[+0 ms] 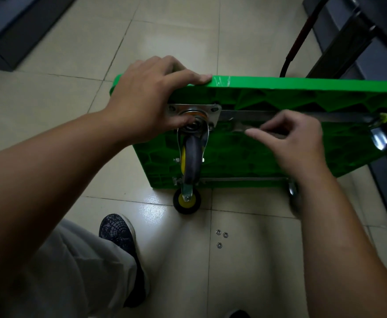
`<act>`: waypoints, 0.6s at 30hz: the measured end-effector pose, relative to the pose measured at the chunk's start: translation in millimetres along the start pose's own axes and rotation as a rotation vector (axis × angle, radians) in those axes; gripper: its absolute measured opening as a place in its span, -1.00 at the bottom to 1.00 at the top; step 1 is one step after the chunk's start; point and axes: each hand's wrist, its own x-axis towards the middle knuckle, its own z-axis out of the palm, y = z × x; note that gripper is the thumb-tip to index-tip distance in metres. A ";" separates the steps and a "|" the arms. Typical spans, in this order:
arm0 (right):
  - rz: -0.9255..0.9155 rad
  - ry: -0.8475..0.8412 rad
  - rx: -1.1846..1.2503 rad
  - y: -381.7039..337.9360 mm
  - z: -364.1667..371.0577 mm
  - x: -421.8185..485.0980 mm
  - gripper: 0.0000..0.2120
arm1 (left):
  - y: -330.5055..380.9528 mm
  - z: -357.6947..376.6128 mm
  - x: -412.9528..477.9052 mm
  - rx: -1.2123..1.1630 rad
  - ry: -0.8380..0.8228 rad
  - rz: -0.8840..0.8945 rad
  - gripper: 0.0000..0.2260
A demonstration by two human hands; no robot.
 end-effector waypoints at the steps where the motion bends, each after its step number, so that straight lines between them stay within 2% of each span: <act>1: 0.106 0.088 0.257 9.3 3.8 -5.9 -0.78 | -0.3 0.0 0.2 0.000 0.002 0.001 -0.40; 3: 0.360 0.181 0.784 26.5 27.9 -21.9 -0.78 | -1.0 0.3 0.6 -0.001 0.005 0.004 -0.40; 5: 0.499 0.178 0.985 39.9 59.9 -37.2 -0.75 | -1.6 0.8 1.3 -0.005 0.007 0.002 -0.39; 9: 0.571 0.136 1.032 39.7 98.1 -55.9 -0.76 | -1.0 1.2 1.7 -0.004 0.009 0.001 -0.39; 14: 0.492 -0.001 0.949 33.7 123.4 -56.3 -0.85 | -1.3 2.5 1.0 0.009 0.010 -0.008 -0.38; 18: 0.498 0.033 1.016 34.4 140.1 -51.2 -0.80 | -2.0 3.1 1.5 0.004 0.014 -0.008 -0.39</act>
